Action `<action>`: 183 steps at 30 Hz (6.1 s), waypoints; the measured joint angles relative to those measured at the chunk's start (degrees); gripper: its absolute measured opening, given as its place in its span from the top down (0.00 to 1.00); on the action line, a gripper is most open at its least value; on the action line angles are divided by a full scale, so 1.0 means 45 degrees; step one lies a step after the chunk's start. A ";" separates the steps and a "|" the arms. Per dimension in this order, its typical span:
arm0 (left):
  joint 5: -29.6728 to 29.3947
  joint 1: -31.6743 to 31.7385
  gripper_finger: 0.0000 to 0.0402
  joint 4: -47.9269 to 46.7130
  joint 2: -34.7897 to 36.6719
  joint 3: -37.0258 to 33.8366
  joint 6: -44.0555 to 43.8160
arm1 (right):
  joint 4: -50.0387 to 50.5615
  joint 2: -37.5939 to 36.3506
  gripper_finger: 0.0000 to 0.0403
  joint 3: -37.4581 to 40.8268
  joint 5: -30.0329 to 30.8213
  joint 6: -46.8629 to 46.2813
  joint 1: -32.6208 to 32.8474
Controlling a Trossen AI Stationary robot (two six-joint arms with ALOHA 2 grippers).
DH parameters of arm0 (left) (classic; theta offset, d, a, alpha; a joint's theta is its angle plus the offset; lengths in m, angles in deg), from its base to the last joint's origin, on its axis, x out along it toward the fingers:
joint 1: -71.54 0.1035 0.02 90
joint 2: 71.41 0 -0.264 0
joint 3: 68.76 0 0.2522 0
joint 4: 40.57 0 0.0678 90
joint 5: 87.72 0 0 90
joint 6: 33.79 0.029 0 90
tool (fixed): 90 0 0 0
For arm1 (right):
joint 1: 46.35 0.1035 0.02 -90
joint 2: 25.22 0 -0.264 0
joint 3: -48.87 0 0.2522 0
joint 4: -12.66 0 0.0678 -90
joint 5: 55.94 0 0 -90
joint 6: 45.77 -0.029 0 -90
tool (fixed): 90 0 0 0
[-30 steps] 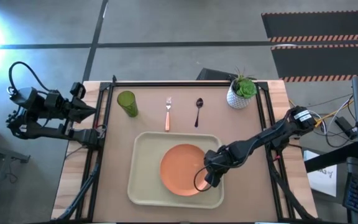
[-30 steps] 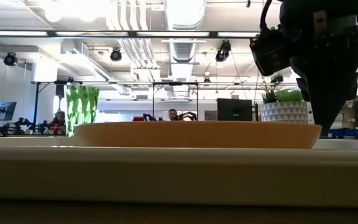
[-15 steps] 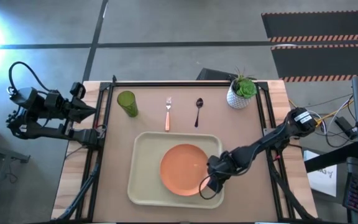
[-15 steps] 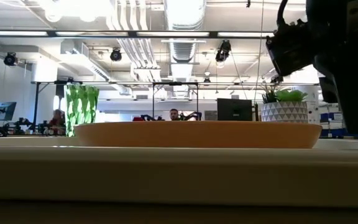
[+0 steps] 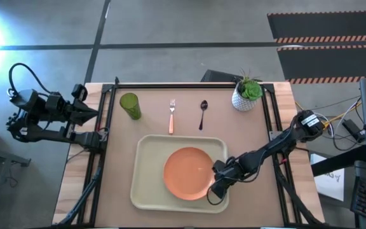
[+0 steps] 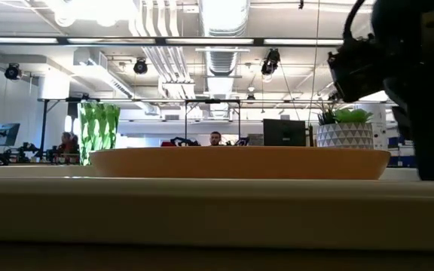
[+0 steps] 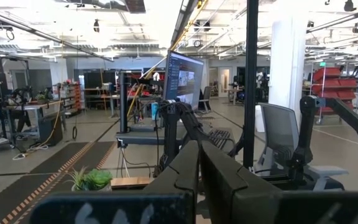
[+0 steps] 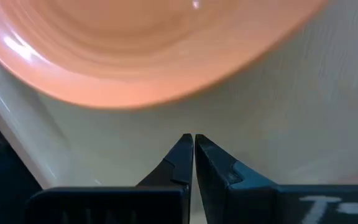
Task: Pick and place plate/cup/fork/spoon on tray
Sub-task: Adjust the gray tray, then put the green cup on the top left of the orange plate
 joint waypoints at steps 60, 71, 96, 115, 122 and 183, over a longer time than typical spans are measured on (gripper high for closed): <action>-0.9639 0.0016 0.60 -0.6059 -0.5677 0.0301 -0.2422 | 0.3140 -0.4497 0.98 -0.5273 0.5491 0.9032 -0.2604; -0.7013 0.2032 0.55 -1.1703 -0.8226 0.3312 -0.5280 | 0.3258 -0.4609 0.98 -0.6431 0.5484 1.1513 -0.2675; -0.0573 0.8490 0.59 -1.1289 -1.0975 0.3764 -0.0334 | 0.4043 -0.4265 0.98 -0.6344 0.5351 1.1510 -0.2670; -0.1683 0.8490 0.59 -1.1385 -1.4083 0.3763 0.0614 | 0.4043 -0.4260 0.98 -0.6344 0.5354 1.1506 -0.2670; -0.1667 0.8490 0.72 -1.2084 -1.4412 0.3755 0.1286 | 0.4043 -0.4260 0.98 -0.6344 0.5448 1.1506 -0.2670; 0.0315 -0.1863 1.00 -1.0274 -1.4430 0.5263 -0.5693 | 0.4094 -0.4255 0.98 -0.6204 0.6133 1.1959 -0.2898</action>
